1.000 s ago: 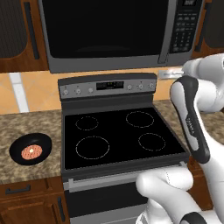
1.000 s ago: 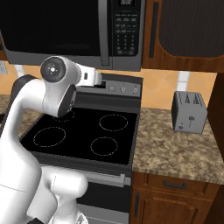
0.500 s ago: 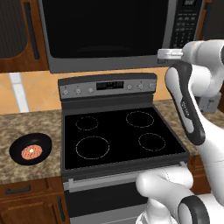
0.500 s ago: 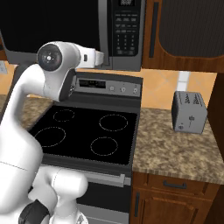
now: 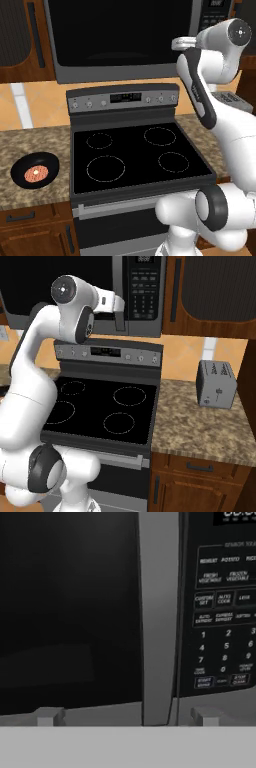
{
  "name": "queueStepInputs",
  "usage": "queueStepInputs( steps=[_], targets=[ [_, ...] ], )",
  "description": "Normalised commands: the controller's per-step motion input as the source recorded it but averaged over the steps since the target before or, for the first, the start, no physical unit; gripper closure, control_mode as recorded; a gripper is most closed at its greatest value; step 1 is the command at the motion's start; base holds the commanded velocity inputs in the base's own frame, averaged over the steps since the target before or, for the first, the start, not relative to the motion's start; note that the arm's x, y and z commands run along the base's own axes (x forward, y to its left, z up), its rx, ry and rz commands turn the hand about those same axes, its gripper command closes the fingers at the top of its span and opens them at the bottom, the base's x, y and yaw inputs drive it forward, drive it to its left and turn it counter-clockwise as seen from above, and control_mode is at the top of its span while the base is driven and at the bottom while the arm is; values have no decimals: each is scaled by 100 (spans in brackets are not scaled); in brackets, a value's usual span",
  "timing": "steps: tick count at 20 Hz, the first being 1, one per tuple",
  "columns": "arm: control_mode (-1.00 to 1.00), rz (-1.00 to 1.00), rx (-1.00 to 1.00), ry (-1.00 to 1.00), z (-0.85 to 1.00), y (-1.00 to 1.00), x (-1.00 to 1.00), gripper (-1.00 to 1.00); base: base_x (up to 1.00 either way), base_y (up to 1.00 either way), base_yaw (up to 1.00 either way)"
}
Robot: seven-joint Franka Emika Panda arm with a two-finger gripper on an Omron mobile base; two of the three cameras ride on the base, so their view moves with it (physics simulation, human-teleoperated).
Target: Open the microwave, place the bowl with waffle inside the microwave, then close the microwave door and turn it on.
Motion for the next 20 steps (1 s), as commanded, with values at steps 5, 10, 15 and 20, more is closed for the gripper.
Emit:
queueStepInputs(
  steps=[5,10,15,20],
  targets=[
    [-100,4,0,1,0,-27,64,-100,0,0,0],
    [-100,0,0,13,10,-21,66,-100,0,0,0],
    [-100,0,0,8,9,-9,57,-100,0,0,0],
    [-100,0,2,-3,0,-1,25,-100,0,0,0]
  ],
)
